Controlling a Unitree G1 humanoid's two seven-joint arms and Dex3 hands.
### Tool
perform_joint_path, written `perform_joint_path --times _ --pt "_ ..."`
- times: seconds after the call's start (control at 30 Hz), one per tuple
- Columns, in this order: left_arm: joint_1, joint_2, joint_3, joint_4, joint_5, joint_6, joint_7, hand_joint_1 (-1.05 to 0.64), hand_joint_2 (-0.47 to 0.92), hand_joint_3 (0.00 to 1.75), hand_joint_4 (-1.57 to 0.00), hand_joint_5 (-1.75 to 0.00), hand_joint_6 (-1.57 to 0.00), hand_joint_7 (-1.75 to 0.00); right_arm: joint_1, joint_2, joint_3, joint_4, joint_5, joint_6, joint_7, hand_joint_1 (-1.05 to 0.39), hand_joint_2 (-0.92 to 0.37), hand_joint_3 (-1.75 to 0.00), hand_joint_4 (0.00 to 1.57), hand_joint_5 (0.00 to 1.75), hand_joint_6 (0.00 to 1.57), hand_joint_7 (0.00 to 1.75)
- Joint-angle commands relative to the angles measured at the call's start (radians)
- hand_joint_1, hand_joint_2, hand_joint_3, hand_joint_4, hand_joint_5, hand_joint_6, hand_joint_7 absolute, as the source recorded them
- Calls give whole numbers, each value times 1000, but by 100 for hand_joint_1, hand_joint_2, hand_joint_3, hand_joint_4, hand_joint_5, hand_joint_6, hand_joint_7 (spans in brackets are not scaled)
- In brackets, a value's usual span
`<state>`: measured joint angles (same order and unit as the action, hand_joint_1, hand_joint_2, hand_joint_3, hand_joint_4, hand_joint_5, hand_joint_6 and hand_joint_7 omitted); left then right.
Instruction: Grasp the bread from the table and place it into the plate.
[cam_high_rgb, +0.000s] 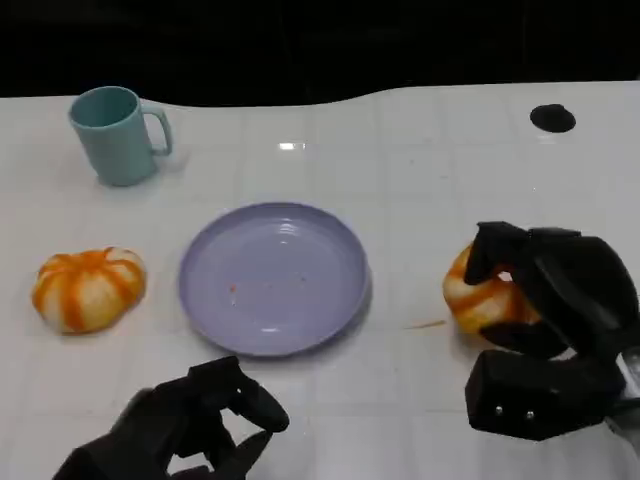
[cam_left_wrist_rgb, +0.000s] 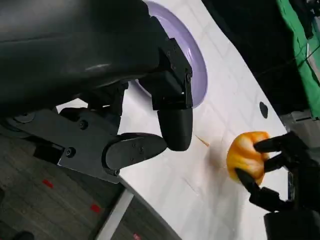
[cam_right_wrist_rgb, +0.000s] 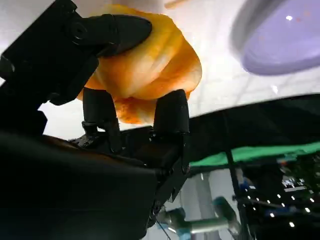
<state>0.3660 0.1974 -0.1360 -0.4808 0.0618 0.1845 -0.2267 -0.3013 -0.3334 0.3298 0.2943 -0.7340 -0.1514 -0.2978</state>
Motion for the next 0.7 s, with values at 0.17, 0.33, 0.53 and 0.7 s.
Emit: perform_joint_path --times 0.17,0.33,0.53,0.7 --pt "31 14 7 -19 -5 -10 -4 -20 79 69 -63 -175 -62 -129 3 34 -35 -121 71 -48 24 -12 -24 -139 98 175 77 170" --pt "17 10 8 -5 -2 -14 2 -21 79 69 -63 -175 -62 -129 -39 75 -28 -109 80 -43 44 -11 -22 -138 99 175 77 170" --pt "5 8 9 4 -3 -1 3 -21 77 70 -62 -175 -63 -128 -76 103 -16 -74 68 -41 53 -9 -22 -137 98 175 76 169" --pt "-3 11 4 22 4 -24 3 -20 76 71 -65 -175 -64 -127 -134 157 -1 1 106 -76 71 -11 -25 -139 100 175 75 173"
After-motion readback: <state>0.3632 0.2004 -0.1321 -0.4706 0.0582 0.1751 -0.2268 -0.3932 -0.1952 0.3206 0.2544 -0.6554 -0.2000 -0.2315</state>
